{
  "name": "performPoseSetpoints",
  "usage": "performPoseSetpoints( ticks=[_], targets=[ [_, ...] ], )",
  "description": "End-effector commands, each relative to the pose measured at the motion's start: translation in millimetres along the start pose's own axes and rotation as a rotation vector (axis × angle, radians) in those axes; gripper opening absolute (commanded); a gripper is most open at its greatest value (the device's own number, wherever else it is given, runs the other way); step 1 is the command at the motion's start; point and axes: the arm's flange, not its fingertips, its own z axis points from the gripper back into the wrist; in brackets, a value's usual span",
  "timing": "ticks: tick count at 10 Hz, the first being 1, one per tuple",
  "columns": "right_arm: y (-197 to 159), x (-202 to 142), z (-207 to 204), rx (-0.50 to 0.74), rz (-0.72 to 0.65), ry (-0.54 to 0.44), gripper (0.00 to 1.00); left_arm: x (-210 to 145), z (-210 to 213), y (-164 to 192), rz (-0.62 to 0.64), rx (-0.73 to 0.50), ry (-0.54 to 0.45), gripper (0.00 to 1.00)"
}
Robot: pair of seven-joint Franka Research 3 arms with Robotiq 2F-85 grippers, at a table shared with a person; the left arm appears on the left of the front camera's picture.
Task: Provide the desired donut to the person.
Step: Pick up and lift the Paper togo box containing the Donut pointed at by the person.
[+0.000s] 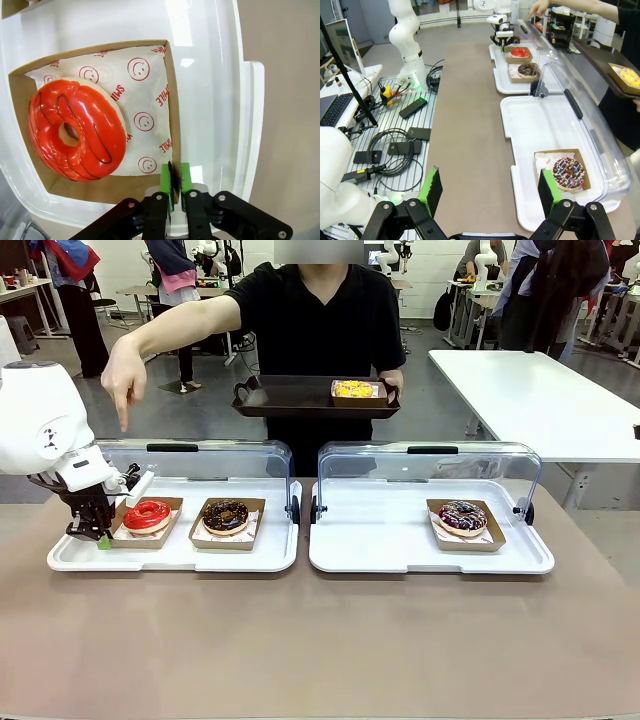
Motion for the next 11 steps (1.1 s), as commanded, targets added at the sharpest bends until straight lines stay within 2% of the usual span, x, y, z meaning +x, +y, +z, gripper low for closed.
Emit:
performPoseSetpoints(
  ticks=[1, 4, 9, 11],
  targets=[
    [0, -1, -2, 0.000, 0.008, -0.019, 1.00, -4, -1, 0, -0.039, 0.008, 0.009, 0.00],
    [0, -1, -2, 0.000, 0.008, -0.019, 1.00, -5, 10, -12, -0.058, -0.026, 0.010, 0.00],
    [0, -1, -2, 0.000, 0.008, -0.019, 1.00, -14, 108, -91, -0.060, -0.096, -0.078, 0.00],
    [0, -1, -2, 0.000, 0.008, -0.019, 1.00, -11, 141, -121, -0.054, -0.045, -0.062, 0.00]
  ],
)
